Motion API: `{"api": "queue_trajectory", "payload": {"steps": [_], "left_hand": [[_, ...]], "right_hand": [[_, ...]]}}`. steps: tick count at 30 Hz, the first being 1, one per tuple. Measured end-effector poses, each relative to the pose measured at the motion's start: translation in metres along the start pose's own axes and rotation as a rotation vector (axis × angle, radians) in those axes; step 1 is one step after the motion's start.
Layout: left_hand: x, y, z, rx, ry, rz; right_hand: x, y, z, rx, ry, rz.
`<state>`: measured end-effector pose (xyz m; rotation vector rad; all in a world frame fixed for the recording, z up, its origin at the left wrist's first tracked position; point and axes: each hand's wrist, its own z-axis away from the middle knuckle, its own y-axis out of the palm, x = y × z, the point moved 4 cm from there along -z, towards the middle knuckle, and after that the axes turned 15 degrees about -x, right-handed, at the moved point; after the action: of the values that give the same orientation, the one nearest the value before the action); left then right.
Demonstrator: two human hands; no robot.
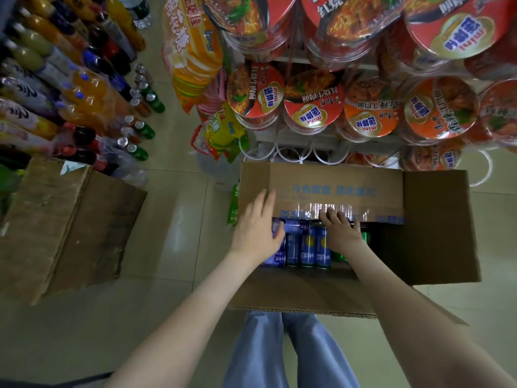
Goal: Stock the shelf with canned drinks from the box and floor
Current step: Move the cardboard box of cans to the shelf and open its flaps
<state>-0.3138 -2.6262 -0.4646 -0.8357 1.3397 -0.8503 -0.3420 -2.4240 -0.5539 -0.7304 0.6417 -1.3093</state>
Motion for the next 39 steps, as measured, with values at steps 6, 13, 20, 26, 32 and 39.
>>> {"api": "queue_trajectory", "payload": {"steps": [6, 13, 20, 26, 32, 39], "left_hand": [[-0.002, 0.051, 0.004, 0.309, 0.099, -0.121], [-0.01, 0.083, 0.005, 0.369, -0.001, -0.178], [-0.016, 0.099, 0.001, 0.391, -0.031, -0.26], [-0.018, 0.107, -0.001, 0.415, -0.023, -0.287], [-0.022, 0.102, -0.001, 0.252, -0.159, -0.139], [-0.026, 0.105, -0.028, 0.169, -0.626, -0.143]], "right_hand": [[-0.035, -0.038, 0.029, -0.398, 0.098, 0.081], [-0.155, -0.045, 0.08, -0.623, 0.76, -0.126], [-0.134, -0.044, 0.082, -0.758, 0.599, -0.168], [-0.076, -0.02, 0.074, -0.671, 0.334, -0.235], [-0.067, 0.009, 0.051, -0.459, 0.28, -0.374], [-0.064, 0.02, 0.016, -0.382, 0.497, -0.375]]}}
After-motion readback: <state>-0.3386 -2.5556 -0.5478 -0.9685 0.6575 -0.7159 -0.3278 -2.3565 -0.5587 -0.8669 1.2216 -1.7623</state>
